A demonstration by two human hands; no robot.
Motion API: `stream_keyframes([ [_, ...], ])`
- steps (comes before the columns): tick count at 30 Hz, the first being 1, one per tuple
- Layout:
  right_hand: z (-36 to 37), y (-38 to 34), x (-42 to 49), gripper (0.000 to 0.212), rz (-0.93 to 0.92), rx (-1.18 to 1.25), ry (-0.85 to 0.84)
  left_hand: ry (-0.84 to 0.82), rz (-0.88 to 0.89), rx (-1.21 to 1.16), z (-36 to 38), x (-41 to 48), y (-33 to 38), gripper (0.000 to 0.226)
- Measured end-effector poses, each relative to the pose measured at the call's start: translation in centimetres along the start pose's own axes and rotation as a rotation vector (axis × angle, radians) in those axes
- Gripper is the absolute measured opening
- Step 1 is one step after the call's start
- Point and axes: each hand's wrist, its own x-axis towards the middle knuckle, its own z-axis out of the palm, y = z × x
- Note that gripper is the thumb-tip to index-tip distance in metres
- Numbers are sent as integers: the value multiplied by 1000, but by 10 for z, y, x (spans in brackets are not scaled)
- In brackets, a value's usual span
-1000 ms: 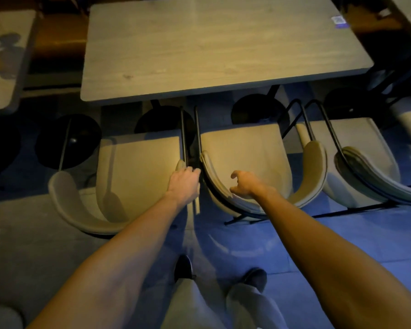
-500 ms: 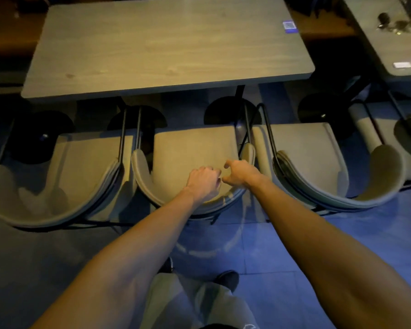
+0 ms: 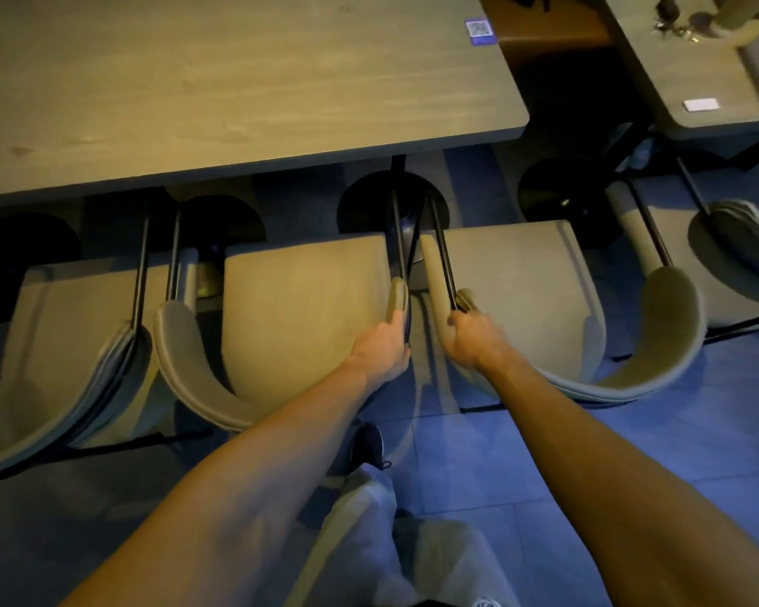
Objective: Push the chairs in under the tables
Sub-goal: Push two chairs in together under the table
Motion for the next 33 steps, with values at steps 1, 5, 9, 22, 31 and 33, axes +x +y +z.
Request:
stream_keyframes([
  [1,1,7,3,37,14,-1,14,3,-17,-11,1,2,3,37],
  [5,10,27,15,43,61,5,95,-8,-95,1,11,12,9,59],
  [9,13,37,30,41,86,61,186,-14,-172,1,10,21,23,63],
  [22,37,84,34,33,-58,38,136,99,-311,-74,26,26,38,71],
  [31,42,84,42,37,-9,313,44,127,-338,-120,36,32,36,64],
  [33,41,84,42,42,-17,321,31,134,-339,-125,37,33,35,63],
])
